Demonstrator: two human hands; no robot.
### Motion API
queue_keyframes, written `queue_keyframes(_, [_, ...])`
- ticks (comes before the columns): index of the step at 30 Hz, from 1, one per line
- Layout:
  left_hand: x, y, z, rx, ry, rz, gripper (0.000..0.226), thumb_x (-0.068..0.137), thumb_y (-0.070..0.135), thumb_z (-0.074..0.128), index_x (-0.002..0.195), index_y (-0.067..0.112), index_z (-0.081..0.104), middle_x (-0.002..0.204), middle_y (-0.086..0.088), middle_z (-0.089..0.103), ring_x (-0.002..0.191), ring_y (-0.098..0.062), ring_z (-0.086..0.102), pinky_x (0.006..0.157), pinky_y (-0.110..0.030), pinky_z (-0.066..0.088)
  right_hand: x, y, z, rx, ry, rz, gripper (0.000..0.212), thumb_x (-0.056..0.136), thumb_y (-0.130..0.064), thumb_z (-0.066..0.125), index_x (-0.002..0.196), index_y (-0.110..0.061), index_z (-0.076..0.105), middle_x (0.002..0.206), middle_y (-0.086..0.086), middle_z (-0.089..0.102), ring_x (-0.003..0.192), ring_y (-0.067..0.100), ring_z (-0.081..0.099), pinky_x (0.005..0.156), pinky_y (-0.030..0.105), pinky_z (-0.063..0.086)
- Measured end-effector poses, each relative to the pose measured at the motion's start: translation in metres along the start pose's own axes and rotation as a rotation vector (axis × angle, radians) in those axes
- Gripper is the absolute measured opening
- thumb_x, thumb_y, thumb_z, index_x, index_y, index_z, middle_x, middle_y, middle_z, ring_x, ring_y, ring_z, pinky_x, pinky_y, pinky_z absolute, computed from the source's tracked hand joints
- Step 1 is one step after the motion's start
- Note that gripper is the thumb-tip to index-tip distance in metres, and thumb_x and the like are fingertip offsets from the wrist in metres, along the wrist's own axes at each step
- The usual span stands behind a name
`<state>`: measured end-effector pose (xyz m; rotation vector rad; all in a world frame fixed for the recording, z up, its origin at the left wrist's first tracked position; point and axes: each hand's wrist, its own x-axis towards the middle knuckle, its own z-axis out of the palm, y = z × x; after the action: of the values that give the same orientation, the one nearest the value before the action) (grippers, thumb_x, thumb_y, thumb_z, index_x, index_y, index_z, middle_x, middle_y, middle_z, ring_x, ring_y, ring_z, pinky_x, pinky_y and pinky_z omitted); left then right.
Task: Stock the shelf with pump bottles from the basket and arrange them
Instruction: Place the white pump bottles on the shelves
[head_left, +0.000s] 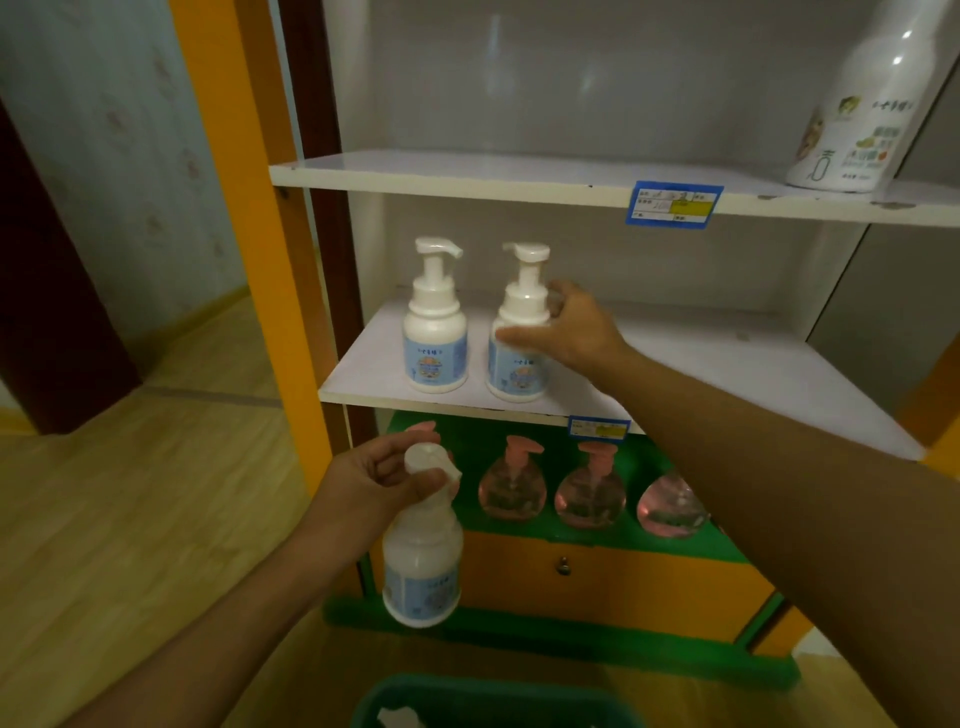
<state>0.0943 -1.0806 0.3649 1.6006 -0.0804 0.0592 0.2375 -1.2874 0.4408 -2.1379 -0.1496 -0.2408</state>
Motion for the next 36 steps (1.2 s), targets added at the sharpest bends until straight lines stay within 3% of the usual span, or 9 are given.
queue_keyframes(4, [0.001, 0.004, 0.001, 0.041, 0.001, 0.015, 0.036, 0.078, 0.002, 0.067, 0.111, 0.018, 0.066, 0.097, 0.005, 0.075, 0.086, -0.004, 0.07, 0.065, -0.014, 0.055, -0.006, 0.011, 0.002, 0.027, -0.03, 0.004, 0.063, 0.066, -0.035, 0.082, 0.121, -0.016, 0.058, 0.123, 0.005, 0.063, 0.11, 0.023, 0.06, 0.093, 0.045, 0.051])
queue_keyframes(8, [0.002, 0.011, 0.003, 0.069, 0.011, 0.025, 0.033, 0.078, 0.006, 0.068, 0.106, 0.022, 0.066, 0.097, 0.008, 0.075, 0.089, -0.005, 0.069, 0.066, -0.015, 0.056, -0.011, 0.009, -0.003, -0.035, 0.012, 0.008, 0.084, 0.066, -0.044, 0.08, 0.135, -0.015, 0.041, 0.136, 0.005, 0.052, 0.12, 0.025, 0.053, 0.096, 0.042, 0.047])
queue_keyframes(11, [0.006, 0.023, 0.007, 0.083, 0.009, 0.046, 0.032, 0.078, 0.004, 0.068, 0.107, 0.017, 0.066, 0.098, 0.002, 0.075, 0.088, -0.005, 0.07, 0.067, -0.015, 0.056, -0.042, 0.019, -0.015, -0.074, 0.109, -0.115, 0.07, 0.072, -0.045, 0.075, 0.13, -0.019, 0.046, 0.12, 0.002, 0.059, 0.099, 0.018, 0.06, 0.088, 0.039, 0.053])
queue_keyframes(14, [0.011, 0.039, 0.018, 0.072, 0.0, 0.068, 0.031, 0.077, 0.004, 0.069, 0.104, 0.018, 0.066, 0.093, 0.007, 0.073, 0.078, 0.002, 0.069, 0.061, -0.01, 0.054, -0.084, 0.029, -0.026, -0.052, -0.098, -0.18, 0.049, 0.078, -0.04, 0.07, 0.121, -0.022, 0.055, 0.105, -0.005, 0.064, 0.087, 0.004, 0.062, 0.081, 0.029, 0.057])
queue_keyframes(17, [0.017, 0.052, 0.034, 0.105, -0.054, 0.092, 0.03, 0.077, 0.009, 0.068, 0.101, 0.026, 0.067, 0.094, 0.01, 0.074, 0.087, 0.0, 0.069, 0.068, -0.015, 0.055, -0.121, 0.029, -0.024, 0.021, -0.398, -0.135, 0.064, 0.069, -0.054, 0.068, 0.128, -0.034, 0.049, 0.118, -0.014, 0.061, 0.103, 0.002, 0.059, 0.085, 0.026, 0.055])
queue_keyframes(19, [0.02, 0.057, 0.045, 0.116, -0.085, 0.111, 0.028, 0.079, 0.012, 0.065, 0.1, 0.031, 0.066, 0.1, 0.011, 0.074, 0.096, -0.004, 0.067, 0.078, -0.022, 0.055, -0.133, 0.026, -0.018, 0.093, -0.471, -0.148, 0.062, 0.07, -0.052, 0.07, 0.126, -0.042, 0.045, 0.118, -0.023, 0.058, 0.107, -0.002, 0.057, 0.085, 0.021, 0.053])
queue_keyframes(26, [0.015, 0.068, 0.074, 0.079, -0.203, 0.16, 0.026, 0.087, 0.009, 0.057, 0.106, 0.027, 0.062, 0.09, 0.021, 0.073, 0.093, 0.004, 0.067, 0.073, -0.013, 0.055, -0.14, 0.032, -0.026, 0.134, -0.345, -0.155, 0.052, 0.074, -0.04, 0.074, 0.119, -0.039, 0.05, 0.11, -0.024, 0.061, 0.094, -0.01, 0.06, 0.067, 0.006, 0.049])
queue_keyframes(30, [0.014, 0.067, 0.084, 0.085, -0.222, 0.176, 0.026, 0.086, 0.007, 0.058, 0.104, 0.026, 0.062, 0.085, 0.023, 0.073, 0.087, 0.007, 0.067, 0.066, -0.009, 0.052, -0.147, 0.036, -0.026, 0.062, -0.296, -0.188, 0.054, 0.072, -0.04, 0.075, 0.121, -0.029, 0.055, 0.116, -0.012, 0.065, 0.092, -0.006, 0.06, 0.076, 0.012, 0.05])
queue_keyframes(36, [0.017, 0.064, 0.057, 0.067, -0.164, 0.101, 0.032, 0.085, 0.03, 0.059, 0.116, 0.028, 0.063, 0.116, 0.014, 0.067, 0.106, -0.005, 0.063, 0.082, -0.025, 0.054, -0.131, 0.031, -0.056, 0.148, -0.06, -0.154, 0.046, 0.073, -0.034, 0.074, 0.116, -0.026, 0.06, 0.111, -0.009, 0.068, 0.094, 0.006, 0.066, 0.076, 0.027, 0.059])
